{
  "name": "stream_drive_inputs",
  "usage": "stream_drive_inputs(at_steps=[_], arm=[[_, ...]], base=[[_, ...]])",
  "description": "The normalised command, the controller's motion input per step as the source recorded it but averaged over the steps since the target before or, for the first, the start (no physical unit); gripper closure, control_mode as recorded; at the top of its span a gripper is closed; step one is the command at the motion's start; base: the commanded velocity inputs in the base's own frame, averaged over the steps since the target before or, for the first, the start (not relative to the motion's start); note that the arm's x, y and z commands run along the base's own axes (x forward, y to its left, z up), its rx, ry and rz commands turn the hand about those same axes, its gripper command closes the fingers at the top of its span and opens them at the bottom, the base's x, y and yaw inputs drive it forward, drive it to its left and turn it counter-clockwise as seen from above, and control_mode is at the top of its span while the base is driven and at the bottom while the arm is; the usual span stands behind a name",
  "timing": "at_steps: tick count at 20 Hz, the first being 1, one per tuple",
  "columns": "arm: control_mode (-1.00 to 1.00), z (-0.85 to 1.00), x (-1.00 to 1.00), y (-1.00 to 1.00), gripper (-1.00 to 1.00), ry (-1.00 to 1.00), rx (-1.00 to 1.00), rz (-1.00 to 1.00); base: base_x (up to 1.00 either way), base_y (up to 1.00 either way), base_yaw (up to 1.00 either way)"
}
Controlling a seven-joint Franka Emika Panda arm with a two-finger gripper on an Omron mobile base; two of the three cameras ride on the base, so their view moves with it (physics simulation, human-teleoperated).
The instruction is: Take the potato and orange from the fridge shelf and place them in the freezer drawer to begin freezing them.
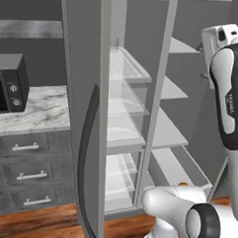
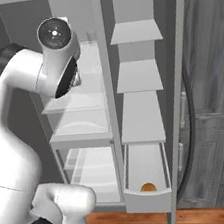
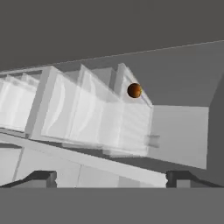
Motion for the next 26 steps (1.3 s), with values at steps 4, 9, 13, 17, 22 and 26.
stream_drive_inputs(at_steps=[4, 9, 13, 17, 22, 26], arm=[[-1.0, -0.01, 0.0, 0.38, -1.0, -0.1, -0.17, 0.51], [-1.0, -0.22, 0.05, 0.74, -1.0, -0.02, -0.39, 0.49], [-1.0, -0.08, 0.41, 0.99, -1.0, -0.09, -0.29, 0.25], [-1.0, -0.27, 0.42, 0.46, -1.0, -0.12, -0.38, 0.04], [-1.0, -0.48, 0.54, 0.28, -1.0, -0.03, -0.23, 0.01], [-1.0, -0.26, 0.49, 0.2, -1.0, 0.0, -0.04, 0.0]], base=[[0.0, 0.0, 0.0], [0.0, 0.0, 0.0], [0.0, 0.0, 0.0], [0.0, 0.0, 0.0], [0.0, 0.0, 0.0], [0.0, 0.0, 0.0]])
